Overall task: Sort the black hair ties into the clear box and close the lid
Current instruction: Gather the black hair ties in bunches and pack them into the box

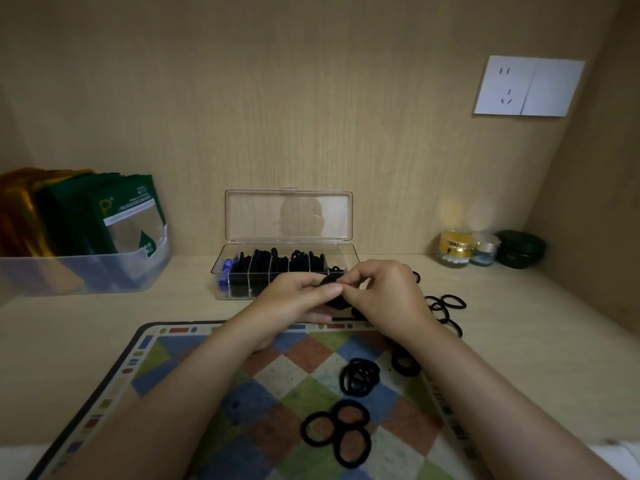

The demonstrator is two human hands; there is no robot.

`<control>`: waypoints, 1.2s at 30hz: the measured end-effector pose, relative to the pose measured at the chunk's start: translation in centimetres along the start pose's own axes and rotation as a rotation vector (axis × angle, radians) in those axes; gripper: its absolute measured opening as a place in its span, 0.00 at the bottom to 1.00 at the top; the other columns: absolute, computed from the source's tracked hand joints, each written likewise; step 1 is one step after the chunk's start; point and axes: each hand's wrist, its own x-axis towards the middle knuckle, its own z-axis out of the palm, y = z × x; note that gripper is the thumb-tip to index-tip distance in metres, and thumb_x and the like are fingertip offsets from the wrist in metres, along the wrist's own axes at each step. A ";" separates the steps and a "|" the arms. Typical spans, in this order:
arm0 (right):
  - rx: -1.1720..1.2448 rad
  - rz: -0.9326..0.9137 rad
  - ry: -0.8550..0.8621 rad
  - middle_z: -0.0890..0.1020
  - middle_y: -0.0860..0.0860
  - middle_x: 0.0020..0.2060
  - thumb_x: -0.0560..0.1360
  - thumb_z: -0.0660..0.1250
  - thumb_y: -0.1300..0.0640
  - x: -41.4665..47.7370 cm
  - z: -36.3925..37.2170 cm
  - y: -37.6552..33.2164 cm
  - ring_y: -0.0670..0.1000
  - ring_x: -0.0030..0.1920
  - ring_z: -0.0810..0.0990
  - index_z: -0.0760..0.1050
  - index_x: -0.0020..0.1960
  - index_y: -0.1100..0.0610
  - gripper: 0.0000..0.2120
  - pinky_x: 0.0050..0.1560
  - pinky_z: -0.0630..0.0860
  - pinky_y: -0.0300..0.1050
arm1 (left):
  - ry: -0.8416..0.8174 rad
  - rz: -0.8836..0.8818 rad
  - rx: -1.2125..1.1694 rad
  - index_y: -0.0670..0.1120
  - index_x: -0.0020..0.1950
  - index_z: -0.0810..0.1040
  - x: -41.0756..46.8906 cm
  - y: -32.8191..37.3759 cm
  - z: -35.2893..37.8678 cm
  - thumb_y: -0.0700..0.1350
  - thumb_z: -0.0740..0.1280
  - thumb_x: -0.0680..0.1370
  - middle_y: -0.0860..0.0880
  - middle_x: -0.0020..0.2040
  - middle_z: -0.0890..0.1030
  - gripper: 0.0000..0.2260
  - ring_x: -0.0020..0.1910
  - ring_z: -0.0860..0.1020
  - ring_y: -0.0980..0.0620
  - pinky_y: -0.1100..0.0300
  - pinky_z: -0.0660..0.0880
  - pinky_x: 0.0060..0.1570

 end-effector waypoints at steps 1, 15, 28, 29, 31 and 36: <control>0.001 0.000 0.010 0.83 0.39 0.35 0.72 0.75 0.52 0.0 0.0 -0.1 0.36 0.33 0.78 0.84 0.40 0.44 0.03 0.36 0.72 0.33 | 0.000 0.014 0.026 0.44 0.60 0.82 0.0 -0.1 0.0 0.44 0.69 0.79 0.46 0.54 0.85 0.11 0.54 0.84 0.49 0.53 0.81 0.54; 0.518 0.169 -0.260 0.85 0.60 0.42 0.77 0.70 0.61 -0.1 -0.5 -0.7 0.51 0.38 0.85 0.82 0.59 0.55 0.11 0.34 0.84 0.50 | 0.066 0.048 -0.064 0.42 0.58 0.78 -0.4 1.2 -0.4 0.39 0.68 0.79 0.41 0.49 0.86 0.08 0.47 0.86 0.43 0.56 0.84 0.45; 0.398 0.169 -0.071 0.84 0.52 0.30 0.71 0.77 0.61 1.1 0.2 -2.1 0.52 0.31 0.83 0.84 0.42 0.50 0.06 0.32 0.83 0.49 | 0.109 0.108 0.008 0.41 0.59 0.83 -0.3 1.6 -0.6 0.44 0.66 0.81 0.45 0.47 0.85 0.11 0.42 0.86 0.48 0.59 0.83 0.43; 0.378 0.165 -0.061 0.84 0.51 0.30 0.72 0.77 0.61 1.4 0.1 -2.3 0.53 0.30 0.83 0.84 0.42 0.51 0.05 0.31 0.82 0.49 | 0.104 0.125 0.066 0.43 0.59 0.83 -0.3 1.7 -0.5 0.45 0.64 0.82 0.48 0.45 0.85 0.11 0.41 0.85 0.52 0.61 0.83 0.41; 0.357 0.177 -0.052 0.84 0.53 0.31 0.72 0.76 0.61 2.3 0.0 -2.5 0.53 0.29 0.82 0.84 0.44 0.56 0.02 0.30 0.81 0.49 | 0.181 0.209 0.262 0.49 0.62 0.81 -0.4 1.7 -0.4 0.48 0.62 0.83 0.54 0.41 0.84 0.12 0.37 0.83 0.60 0.64 0.80 0.38; 0.221 0.256 0.049 0.85 0.56 0.36 0.72 0.76 0.58 6.2 -0.4 -2.2 0.50 0.29 0.80 0.83 0.44 0.59 0.05 0.24 0.72 0.42 | 0.470 0.511 0.771 0.52 0.70 0.74 -0.1 0.8 -1.7 0.47 0.61 0.82 0.55 0.59 0.79 0.16 0.58 0.75 0.56 0.60 0.73 0.60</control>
